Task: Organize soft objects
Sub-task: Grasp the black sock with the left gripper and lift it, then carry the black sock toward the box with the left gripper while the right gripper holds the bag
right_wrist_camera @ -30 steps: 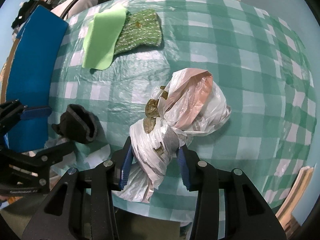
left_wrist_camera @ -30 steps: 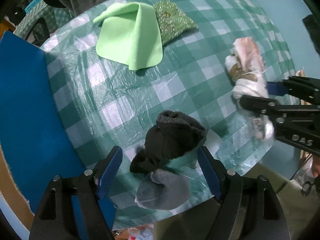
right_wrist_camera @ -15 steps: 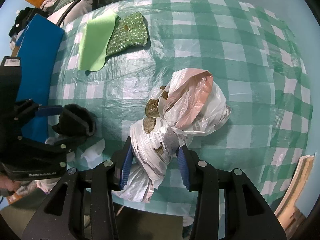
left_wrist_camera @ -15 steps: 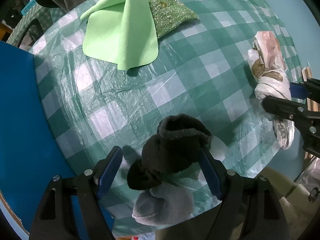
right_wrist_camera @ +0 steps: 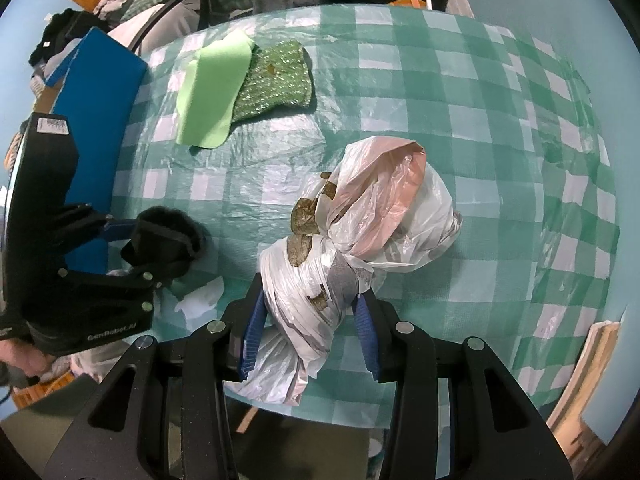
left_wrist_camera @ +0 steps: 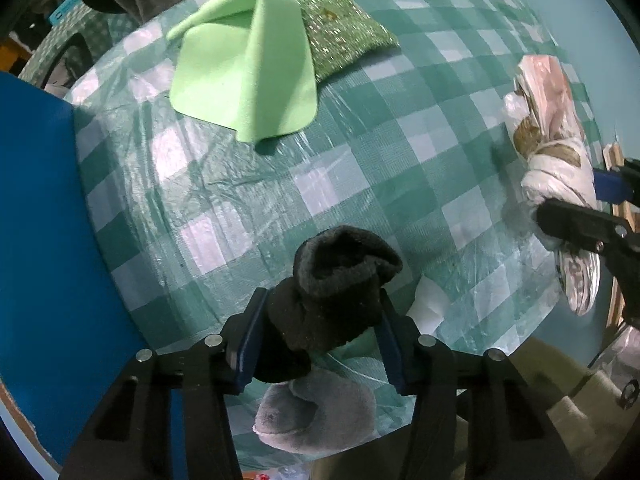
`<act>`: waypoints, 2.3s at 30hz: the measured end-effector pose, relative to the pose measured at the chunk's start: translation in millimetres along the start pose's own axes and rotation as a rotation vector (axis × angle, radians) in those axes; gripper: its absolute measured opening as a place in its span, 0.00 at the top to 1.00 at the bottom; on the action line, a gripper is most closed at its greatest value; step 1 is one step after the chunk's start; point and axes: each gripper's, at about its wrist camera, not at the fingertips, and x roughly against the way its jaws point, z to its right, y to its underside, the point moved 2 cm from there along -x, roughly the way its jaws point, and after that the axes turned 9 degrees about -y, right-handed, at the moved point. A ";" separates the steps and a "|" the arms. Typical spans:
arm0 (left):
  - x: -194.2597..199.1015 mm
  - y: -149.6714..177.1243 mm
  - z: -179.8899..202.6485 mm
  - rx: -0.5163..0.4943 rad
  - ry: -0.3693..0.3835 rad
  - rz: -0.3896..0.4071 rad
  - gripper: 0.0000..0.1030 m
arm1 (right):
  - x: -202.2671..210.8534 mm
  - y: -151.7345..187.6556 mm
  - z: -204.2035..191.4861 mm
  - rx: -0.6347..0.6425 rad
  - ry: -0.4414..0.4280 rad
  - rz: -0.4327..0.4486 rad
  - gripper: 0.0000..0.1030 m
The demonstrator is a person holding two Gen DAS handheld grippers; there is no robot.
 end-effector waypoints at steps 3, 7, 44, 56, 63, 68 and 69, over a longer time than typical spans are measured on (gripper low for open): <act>9.9 1.2 -2.4 0.021 0.006 0.018 0.50 | 6.7 -1.2 -2.3 0.018 -0.004 0.003 0.60; 27.5 2.8 -5.9 0.045 0.001 0.052 0.50 | 14.8 -4.1 -5.9 0.045 -0.008 0.010 0.60; 136.8 5.0 -61.7 0.198 0.017 0.236 0.50 | 89.7 -45.0 -65.1 0.233 -0.030 0.104 0.61; 159.4 15.0 -83.9 0.244 -0.005 0.267 0.50 | 101.8 -59.2 -91.4 0.291 -0.044 0.120 0.61; 163.1 22.9 -102.6 0.288 -0.010 0.267 0.50 | 104.9 -66.7 -111.3 0.327 -0.061 0.125 0.61; 163.7 31.5 -116.5 0.318 -0.015 0.269 0.50 | 104.0 -71.1 -127.0 0.358 -0.073 0.127 0.61; 163.9 33.1 -118.6 0.323 -0.016 0.270 0.50 | 103.4 -71.6 -129.4 0.364 -0.074 0.126 0.61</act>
